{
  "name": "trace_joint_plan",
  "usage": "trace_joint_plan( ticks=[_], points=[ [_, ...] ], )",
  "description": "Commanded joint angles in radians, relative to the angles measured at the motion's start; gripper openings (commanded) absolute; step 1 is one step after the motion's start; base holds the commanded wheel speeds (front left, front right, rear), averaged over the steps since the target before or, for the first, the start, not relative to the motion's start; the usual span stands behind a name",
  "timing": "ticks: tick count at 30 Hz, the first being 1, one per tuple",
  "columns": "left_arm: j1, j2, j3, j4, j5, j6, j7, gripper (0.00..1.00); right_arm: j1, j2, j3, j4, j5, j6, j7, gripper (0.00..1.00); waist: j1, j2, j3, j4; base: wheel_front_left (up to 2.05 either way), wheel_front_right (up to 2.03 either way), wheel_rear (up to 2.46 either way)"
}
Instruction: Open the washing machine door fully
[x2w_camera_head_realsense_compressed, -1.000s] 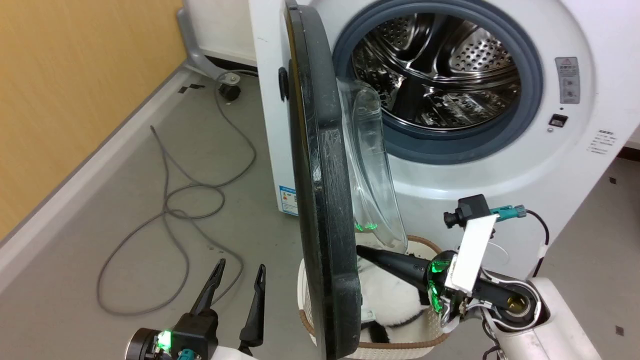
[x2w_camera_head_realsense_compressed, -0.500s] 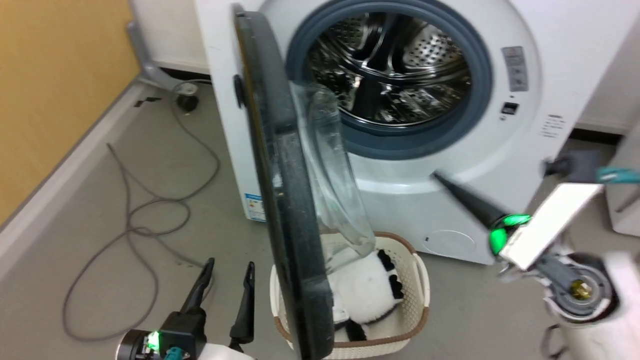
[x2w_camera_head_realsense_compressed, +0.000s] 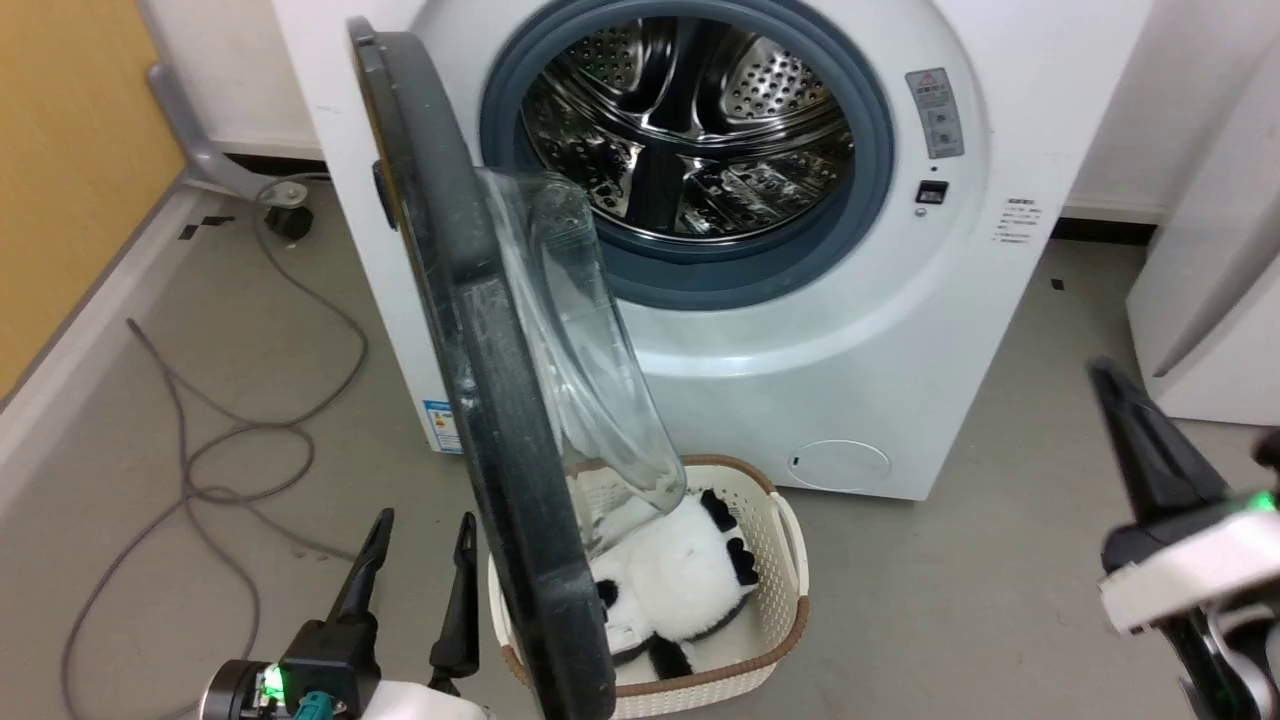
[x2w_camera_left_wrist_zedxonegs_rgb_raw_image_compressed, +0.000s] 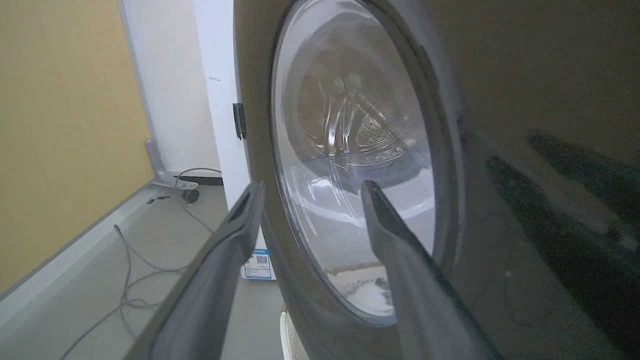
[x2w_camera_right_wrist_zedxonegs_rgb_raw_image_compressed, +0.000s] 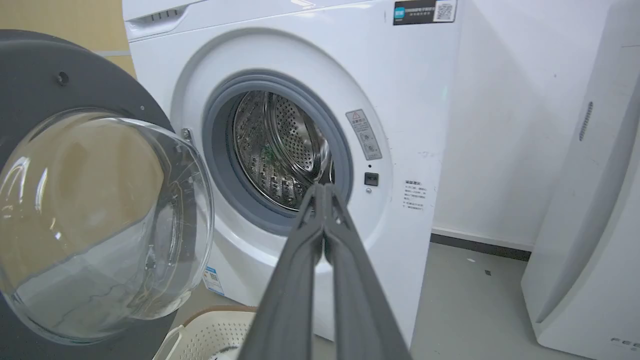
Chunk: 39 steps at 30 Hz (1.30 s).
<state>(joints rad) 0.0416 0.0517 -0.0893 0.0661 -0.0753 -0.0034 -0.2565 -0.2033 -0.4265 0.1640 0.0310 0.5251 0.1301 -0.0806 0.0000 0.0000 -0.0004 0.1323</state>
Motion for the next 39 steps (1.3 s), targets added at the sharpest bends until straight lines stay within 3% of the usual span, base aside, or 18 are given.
trace_joint_plan(
  ticks=[1, 8, 13, 17, 18, 20, 37, 38, 39],
  points=[
    [0.015, 0.001, 0.004, -0.007, -0.002, -0.005, -0.005, 1.00, 0.044, 0.042, -0.054, 0.013, -0.044, 0.001, -0.034, 0.00, 0.0000, 0.0000, -0.002, -0.010, 0.00, 0.00, 0.00],
    [0.026, 0.000, 0.013, -0.013, -0.004, -0.015, -0.005, 1.00, 0.198, 0.190, -0.197, -0.031, -0.149, 0.001, -0.113, 0.00, 0.0000, 0.0000, 0.001, -0.022, 0.00, 0.00, 0.00],
    [0.030, -0.001, 0.019, -0.016, -0.008, -0.018, -0.005, 1.00, 0.284, 0.272, -0.219, -0.063, -0.200, 0.001, -0.126, 0.00, 0.0000, 0.0000, 0.003, -0.026, 0.00, 0.00, 0.00],
    [0.035, -0.001, 0.016, -0.010, -0.007, -0.025, -0.005, 1.00, 0.333, 0.302, -0.231, -0.018, -0.229, 0.001, -0.138, 0.00, 0.0000, 0.0000, 0.001, -0.023, 0.00, 0.00, 0.00],
    [0.035, -0.001, 0.015, -0.007, -0.006, -0.027, -0.005, 1.00, 0.340, 0.310, -0.238, -0.001, -0.233, 0.001, -0.142, 0.21, 0.0000, 0.0000, 0.000, -0.022, 0.00, 0.00, 0.00],
    [0.037, -0.001, 0.014, -0.005, -0.006, -0.028, -0.005, 1.00, 0.352, 0.320, -0.247, 0.033, -0.252, 0.001, -0.147, 1.00, 0.0000, 0.0000, -0.001, -0.021, 0.00, 0.00, 0.00],
    [0.037, -0.001, 0.019, -0.041, -0.024, -0.028, -0.005, 1.00, 0.335, 0.329, -0.239, 0.084, -0.253, 0.001, -0.178, 1.00, 0.0000, 0.0000, -0.012, 0.004, 0.00, 0.00, 0.00],
    [0.034, -0.001, 0.024, -0.058, -0.028, -0.029, -0.005, 0.74, 0.335, 0.330, -0.238, 0.085, -0.250, 0.001, -0.179, 1.00, 0.0000, 0.0000, -0.013, 0.006, 0.00, 0.00, 0.00],
    [0.034, -0.001, 0.024, -0.058, -0.028, -0.029, -0.005, 0.74, 0.335, 0.330, -0.238, 0.085, -0.250, 0.001, -0.179, 1.00, 0.0000, 0.0000, -0.013, 0.006, 0.00, 0.00, 0.00]
  ],
)
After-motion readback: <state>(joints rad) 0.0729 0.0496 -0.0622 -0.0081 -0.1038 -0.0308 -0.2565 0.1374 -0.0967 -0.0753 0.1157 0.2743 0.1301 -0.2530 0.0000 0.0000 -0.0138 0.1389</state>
